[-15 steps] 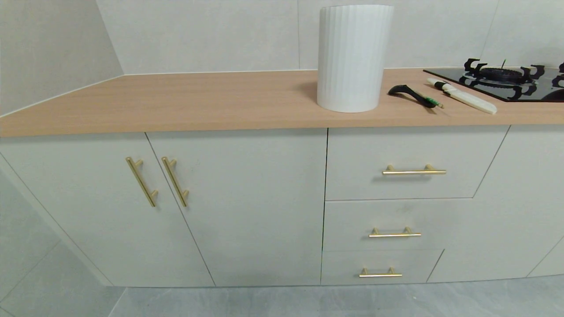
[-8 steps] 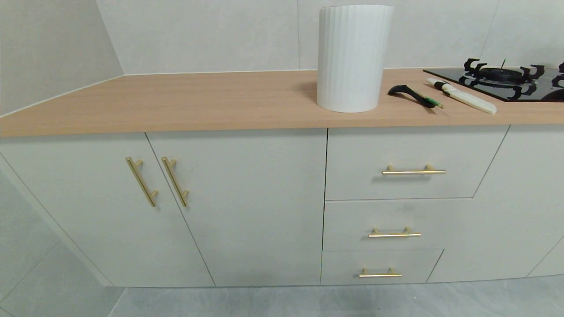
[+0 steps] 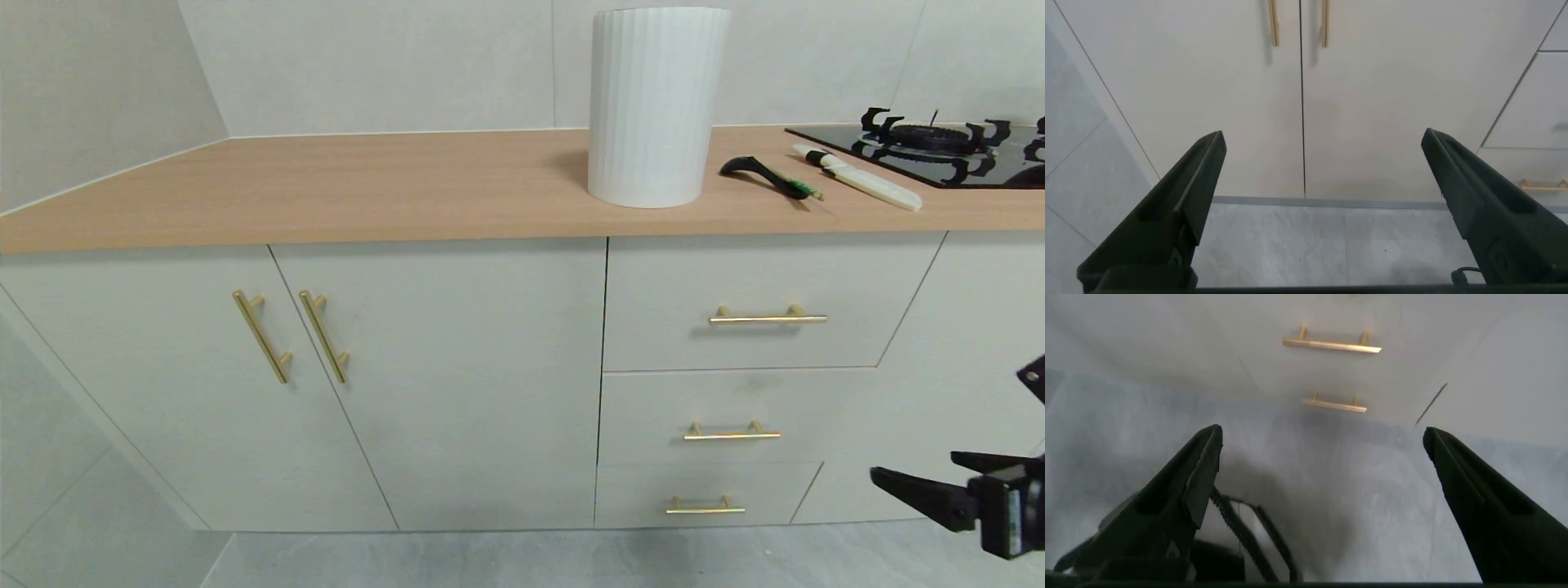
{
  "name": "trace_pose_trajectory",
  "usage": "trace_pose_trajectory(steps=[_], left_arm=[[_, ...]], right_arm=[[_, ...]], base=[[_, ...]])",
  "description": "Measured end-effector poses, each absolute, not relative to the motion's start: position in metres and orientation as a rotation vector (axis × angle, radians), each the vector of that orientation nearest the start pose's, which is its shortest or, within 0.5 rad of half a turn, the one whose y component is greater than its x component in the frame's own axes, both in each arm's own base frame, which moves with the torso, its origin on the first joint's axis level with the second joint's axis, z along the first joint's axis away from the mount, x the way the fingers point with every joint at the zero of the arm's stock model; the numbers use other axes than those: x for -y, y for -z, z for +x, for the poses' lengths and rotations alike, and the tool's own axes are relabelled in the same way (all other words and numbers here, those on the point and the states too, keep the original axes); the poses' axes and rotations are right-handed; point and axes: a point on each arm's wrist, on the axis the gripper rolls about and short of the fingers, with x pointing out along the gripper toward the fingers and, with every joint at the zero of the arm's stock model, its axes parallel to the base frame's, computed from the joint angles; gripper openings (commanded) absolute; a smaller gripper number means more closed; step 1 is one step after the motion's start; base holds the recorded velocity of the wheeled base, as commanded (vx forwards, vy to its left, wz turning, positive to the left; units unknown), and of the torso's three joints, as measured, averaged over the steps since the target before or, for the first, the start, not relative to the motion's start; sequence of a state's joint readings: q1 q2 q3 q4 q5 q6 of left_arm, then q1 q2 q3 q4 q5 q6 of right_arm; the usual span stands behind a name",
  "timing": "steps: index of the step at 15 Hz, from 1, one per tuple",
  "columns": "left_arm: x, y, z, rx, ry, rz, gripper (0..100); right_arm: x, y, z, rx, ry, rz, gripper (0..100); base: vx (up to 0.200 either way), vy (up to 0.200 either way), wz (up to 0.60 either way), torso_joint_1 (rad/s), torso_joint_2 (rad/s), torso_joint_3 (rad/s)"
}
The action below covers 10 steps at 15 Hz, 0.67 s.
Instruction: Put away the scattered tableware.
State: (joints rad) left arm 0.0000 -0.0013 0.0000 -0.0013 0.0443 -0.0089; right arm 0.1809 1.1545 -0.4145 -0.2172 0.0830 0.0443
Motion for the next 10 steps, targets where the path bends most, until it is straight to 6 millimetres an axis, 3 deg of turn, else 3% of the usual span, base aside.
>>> trace_pose_trajectory(steps=[5, 10], left_arm=[[-0.001, -0.076, -0.023, 0.003, -0.044, -0.009, 100], [-0.001, -0.076, -0.023, 0.003, -0.044, -0.009, 100]], right_arm=[[-0.049, -0.129, 0.218, -0.589, -0.271, 0.007, 100], [-0.064, -0.074, 0.274, -0.554, -0.25, 0.001, 100]], base=[[0.0, 0.0, 0.0, 0.0, 0.0, 0.0], [0.0, 0.0, 0.0, 0.0, 0.0, 0.0]])
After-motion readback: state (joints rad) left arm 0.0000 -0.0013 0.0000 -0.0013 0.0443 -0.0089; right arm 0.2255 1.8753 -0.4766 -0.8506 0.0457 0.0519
